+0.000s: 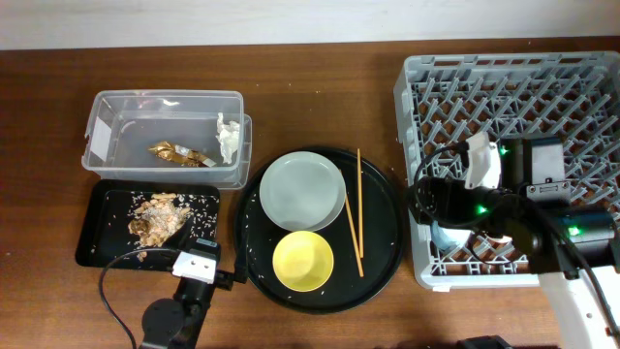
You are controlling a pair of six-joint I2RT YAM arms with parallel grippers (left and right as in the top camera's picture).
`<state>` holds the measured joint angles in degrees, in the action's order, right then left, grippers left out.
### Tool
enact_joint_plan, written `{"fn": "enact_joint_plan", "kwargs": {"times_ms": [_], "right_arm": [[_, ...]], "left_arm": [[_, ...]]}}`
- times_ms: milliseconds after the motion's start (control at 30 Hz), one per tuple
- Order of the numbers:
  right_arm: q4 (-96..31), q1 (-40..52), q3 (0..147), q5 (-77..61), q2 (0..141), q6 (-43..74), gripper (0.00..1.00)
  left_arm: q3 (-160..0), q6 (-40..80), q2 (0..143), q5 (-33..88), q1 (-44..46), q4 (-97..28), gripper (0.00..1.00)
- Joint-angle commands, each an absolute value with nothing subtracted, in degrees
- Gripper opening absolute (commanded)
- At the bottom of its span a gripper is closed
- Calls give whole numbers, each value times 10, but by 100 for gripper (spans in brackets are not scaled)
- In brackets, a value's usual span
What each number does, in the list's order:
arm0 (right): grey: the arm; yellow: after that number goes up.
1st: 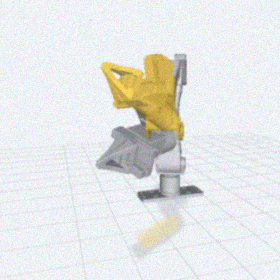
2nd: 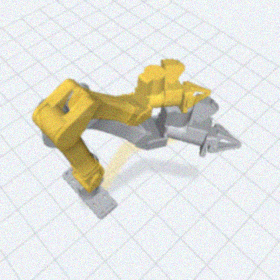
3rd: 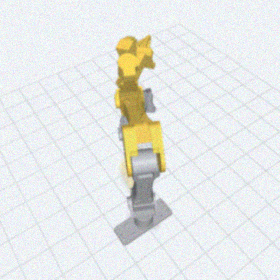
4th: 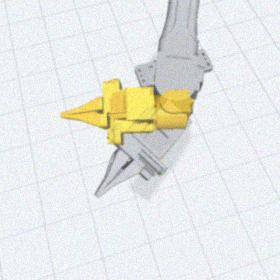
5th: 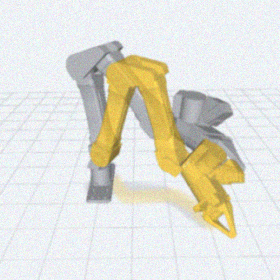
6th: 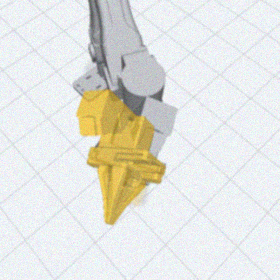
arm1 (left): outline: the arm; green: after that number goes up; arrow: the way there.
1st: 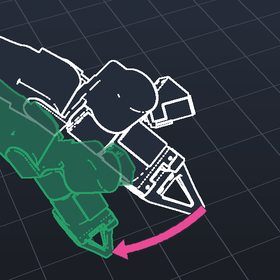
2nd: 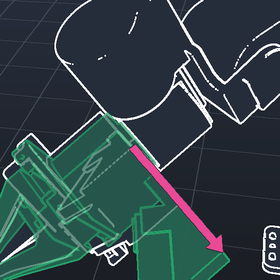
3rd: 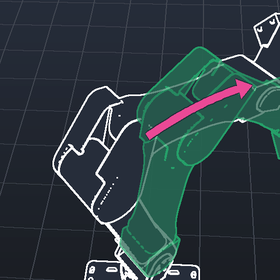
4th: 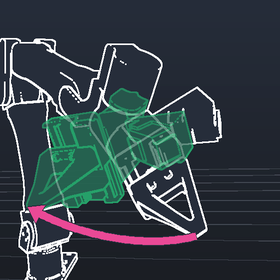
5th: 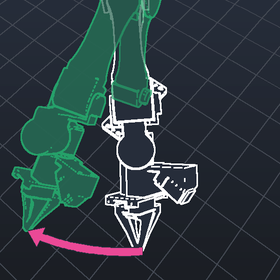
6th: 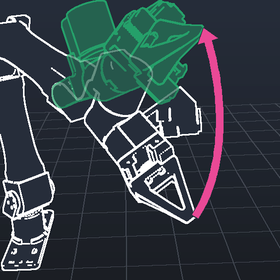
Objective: Sort waste into correct bins and load items into the dishwasher rack
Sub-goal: 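Grasp the yellow bowl with the right gripper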
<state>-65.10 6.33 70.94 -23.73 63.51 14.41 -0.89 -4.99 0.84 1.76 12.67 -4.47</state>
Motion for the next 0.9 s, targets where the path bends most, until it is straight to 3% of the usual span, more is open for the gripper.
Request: {"fn": "enact_joint_plan", "kwargs": {"times_ms": [0, 167, 300, 400, 467, 500, 533, 567, 633, 667, 800, 867], "right_arm": [[-656, 184, 713, -270, 672, 158, 88], [-648, 416, 713, -65, 814, 377, 82], [-625, 439, 713, -79, 956, 382, 75], [-613, 439, 713, -99, 1044, 362, 53], [-602, 439, 712, -106, 1064, 342, 50], [-578, 439, 702, -131, 1067, 329, 50], [-561, 439, 688, -146, 1067, 328, 44], [-562, 438, 683, -143, 1067, 328, 28], [-574, 431, 684, -142, 1058, 328, 9], [-586, 422, 687, -126, 1039, 328, 4], [-635, 392, 710, -25, 913, 317, 4], [-642, 360, 713, 125, 802, 320, 4]], "left_arm": [[-5, -57, 3, 26, 123, -45, 100], [-5, -57, 3, 26, 123, -45, 100], [-5, -57, 3, 26, 123, -45, 100], [-5, -57, 3, 26, 123, -45, 99], [-5, -57, 3, 26, 123, -45, 99], [-5, -57, 3, 26, 123, -45, 99], [-5, -57, 3, 26, 123, -45, 99], [-5, -57, 3, 26, 123, -45, 99], [-5, -57, 3, 26, 123, -45, 99], [-5, -57, 3, 26, 123, -45, 100], [-5, -57, 3, 26, 123, -45, 99], [-5, -57, 3, 26, 123, -45, 99]]}}
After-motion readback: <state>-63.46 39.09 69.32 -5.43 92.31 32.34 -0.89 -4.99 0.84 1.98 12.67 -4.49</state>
